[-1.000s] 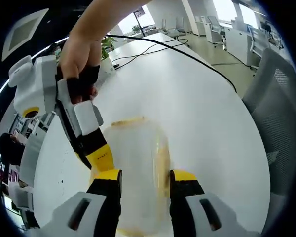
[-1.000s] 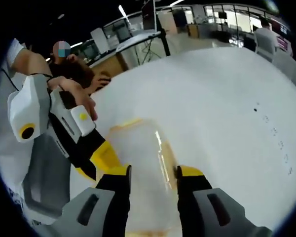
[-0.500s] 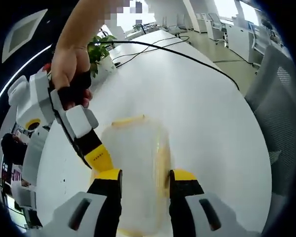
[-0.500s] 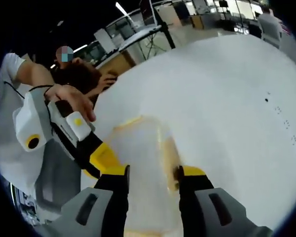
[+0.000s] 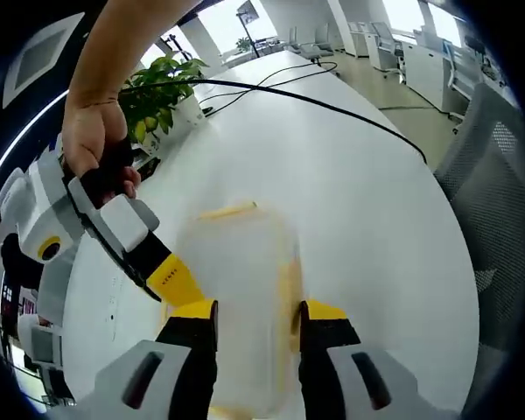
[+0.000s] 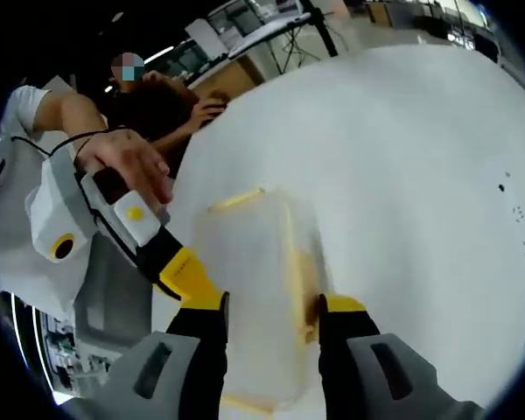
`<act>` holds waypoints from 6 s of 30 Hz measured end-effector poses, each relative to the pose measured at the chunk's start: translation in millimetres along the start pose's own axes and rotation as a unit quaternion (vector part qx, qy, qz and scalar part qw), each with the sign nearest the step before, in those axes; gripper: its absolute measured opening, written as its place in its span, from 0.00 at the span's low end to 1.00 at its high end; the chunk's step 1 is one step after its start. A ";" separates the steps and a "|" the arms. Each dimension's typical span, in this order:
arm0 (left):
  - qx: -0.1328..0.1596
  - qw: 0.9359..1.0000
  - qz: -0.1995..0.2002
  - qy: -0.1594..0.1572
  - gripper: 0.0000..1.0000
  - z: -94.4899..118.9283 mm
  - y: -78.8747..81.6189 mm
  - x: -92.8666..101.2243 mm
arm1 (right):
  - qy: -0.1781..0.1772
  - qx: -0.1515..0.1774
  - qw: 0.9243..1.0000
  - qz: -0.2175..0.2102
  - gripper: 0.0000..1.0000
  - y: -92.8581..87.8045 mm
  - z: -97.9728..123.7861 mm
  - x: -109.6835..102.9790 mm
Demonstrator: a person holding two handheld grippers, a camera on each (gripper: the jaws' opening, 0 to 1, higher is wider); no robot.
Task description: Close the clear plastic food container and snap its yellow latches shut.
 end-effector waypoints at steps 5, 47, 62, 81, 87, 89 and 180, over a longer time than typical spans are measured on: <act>0.000 1.000 0.004 -0.002 0.29 -0.3 0.5 -0.4 | -0.002 -0.008 1.000 0.001 0.37 1.3 -0.4 1.7; -0.011 1.000 0.021 -0.008 0.25 -2.7 3.5 -0.3 | 0.000 -0.018 1.000 -0.009 0.31 -3.6 -1.1 -10.3; -0.021 1.000 0.003 -0.004 0.27 -2.1 6.9 2.5 | -0.007 -0.019 1.000 -0.012 0.29 -1.3 2.2 -10.3; -0.021 0.999 -0.023 -0.007 0.28 0.8 6.0 7.0 | -0.028 -0.008 1.000 0.001 0.29 -2.3 8.7 -10.2; 0.000 0.999 0.034 -0.010 0.29 10.0 3.9 6.5 | -0.046 0.003 0.999 -0.005 0.33 0.6 21.6 -14.5; 0.004 0.999 0.043 -0.009 0.29 13.5 3.6 6.2 | -0.049 0.004 0.999 -0.004 0.33 1.4 24.2 -18.2; 0.179 0.911 0.348 0.134 0.39 56.1 -63.4 28.1 | -0.412 0.290 0.844 -0.181 0.51 -97.7 22.0 -142.9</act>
Point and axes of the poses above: the point that each gripper's makers call its tool centre point, and the gripper's own axes: z roughly backward along the fingers, x roughly to its right, y roughly out of its top, the point moved 9 cm from there along z, roughly backward along the fingers, and after that the axes turned 13 degrees about -y, right-handed, at the moved point
